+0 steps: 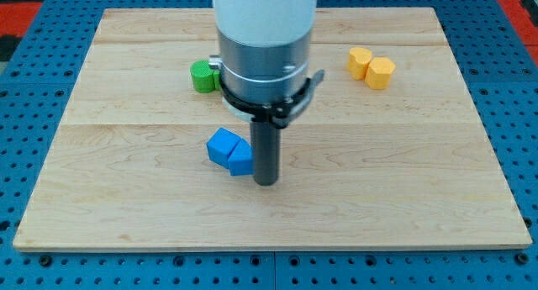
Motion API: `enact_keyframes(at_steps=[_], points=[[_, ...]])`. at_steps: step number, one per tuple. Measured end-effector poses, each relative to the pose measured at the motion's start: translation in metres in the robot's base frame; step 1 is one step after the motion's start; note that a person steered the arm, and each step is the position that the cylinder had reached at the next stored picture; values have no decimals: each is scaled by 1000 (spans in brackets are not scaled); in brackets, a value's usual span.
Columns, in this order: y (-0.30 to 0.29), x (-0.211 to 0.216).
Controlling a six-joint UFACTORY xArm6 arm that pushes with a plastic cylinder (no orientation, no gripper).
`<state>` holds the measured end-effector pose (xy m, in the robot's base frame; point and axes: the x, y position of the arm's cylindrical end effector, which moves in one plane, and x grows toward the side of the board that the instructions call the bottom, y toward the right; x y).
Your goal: Slide the blue triangle along with the blue cube towards the center left
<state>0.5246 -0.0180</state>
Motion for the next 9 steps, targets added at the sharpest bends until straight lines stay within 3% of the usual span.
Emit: enact_keyframes(at_steps=[2, 4, 5, 6, 9], points=[[-28, -16], [-19, -13], [57, -13], [72, -32], [-12, -47]])
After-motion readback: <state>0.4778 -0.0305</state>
